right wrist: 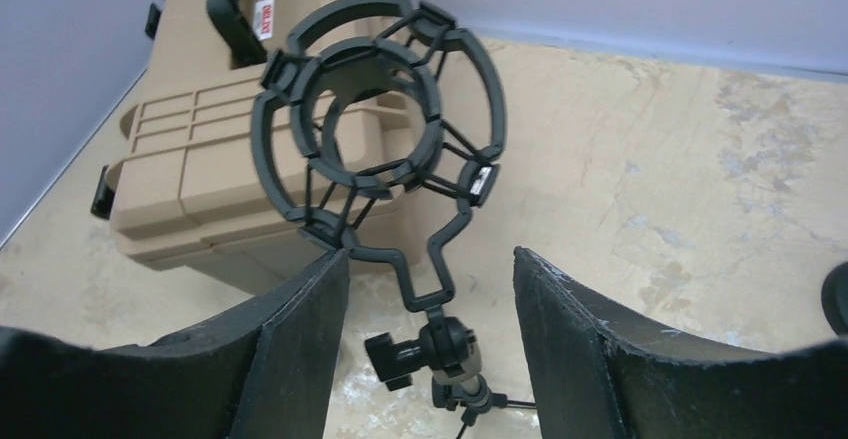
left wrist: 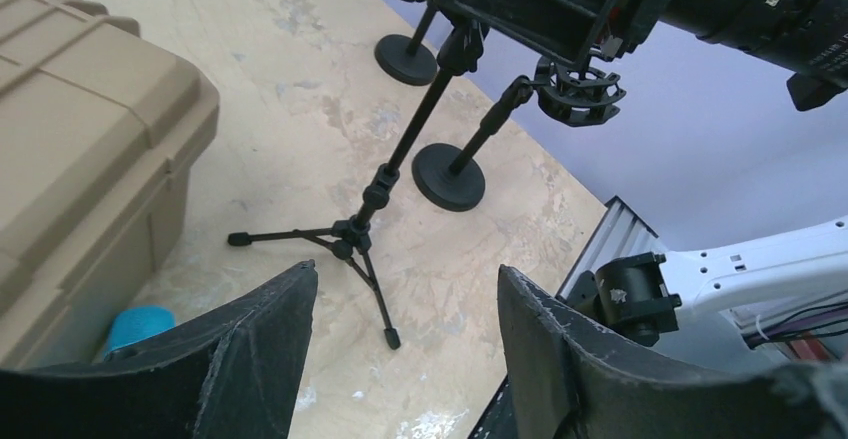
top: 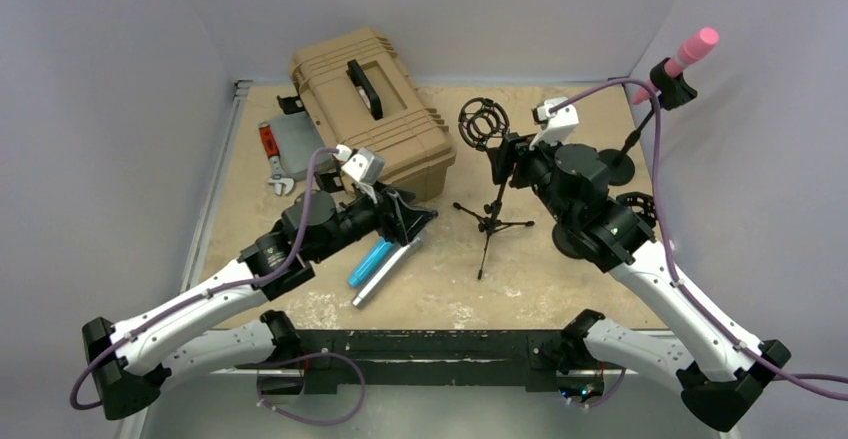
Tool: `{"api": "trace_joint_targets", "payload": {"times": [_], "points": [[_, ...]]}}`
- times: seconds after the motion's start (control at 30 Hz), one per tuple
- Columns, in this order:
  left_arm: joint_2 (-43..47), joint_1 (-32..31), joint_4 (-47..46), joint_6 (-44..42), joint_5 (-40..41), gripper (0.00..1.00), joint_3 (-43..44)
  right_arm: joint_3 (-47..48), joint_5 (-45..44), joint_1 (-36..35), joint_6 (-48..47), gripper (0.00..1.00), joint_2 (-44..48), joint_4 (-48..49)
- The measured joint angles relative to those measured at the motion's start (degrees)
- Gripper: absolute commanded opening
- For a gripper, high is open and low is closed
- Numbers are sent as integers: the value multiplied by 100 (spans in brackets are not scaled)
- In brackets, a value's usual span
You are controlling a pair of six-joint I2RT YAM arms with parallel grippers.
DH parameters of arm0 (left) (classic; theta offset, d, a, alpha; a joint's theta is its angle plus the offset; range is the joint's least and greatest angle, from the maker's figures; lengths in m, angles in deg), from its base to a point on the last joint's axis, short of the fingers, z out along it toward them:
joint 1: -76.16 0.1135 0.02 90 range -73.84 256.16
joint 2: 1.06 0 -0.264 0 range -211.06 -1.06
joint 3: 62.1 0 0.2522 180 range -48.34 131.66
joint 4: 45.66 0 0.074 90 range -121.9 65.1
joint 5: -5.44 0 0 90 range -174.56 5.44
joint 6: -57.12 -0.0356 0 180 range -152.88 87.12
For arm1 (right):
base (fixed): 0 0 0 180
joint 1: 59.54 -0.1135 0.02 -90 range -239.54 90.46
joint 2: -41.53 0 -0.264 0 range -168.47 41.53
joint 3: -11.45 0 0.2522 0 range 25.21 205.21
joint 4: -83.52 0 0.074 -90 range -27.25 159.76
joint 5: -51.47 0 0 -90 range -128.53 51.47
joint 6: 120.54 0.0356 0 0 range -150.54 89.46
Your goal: Remove the microphone from the stand
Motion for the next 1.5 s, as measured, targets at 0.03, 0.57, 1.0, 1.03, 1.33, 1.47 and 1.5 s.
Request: {"api": "trace_joint_targets", "payload": {"times": [0.03,0.57,1.0,1.03,1.33,1.47,1.5], "points": [[129,0,76,-79,52,65,2,0,109,7,-61,58,-11,0],[756,0,734,-573,452,66,-28,195,579,7,-616,49,-433,-214],[765,0,822,-581,474,66,-44,-11,461,11,-776,15,-286,-136],[765,0,828,-581,474,66,-44,-46,474,11,-778,15,-256,-118],[682,0,863,-579,470,66,-44,-376,564,13,-776,14,-63,247],[649,0,883,-577,466,66,-44,-466,568,13,-745,13,-87,354],[649,0,883,-577,466,66,-42,-483,568,15,-734,12,-92,367]]}}
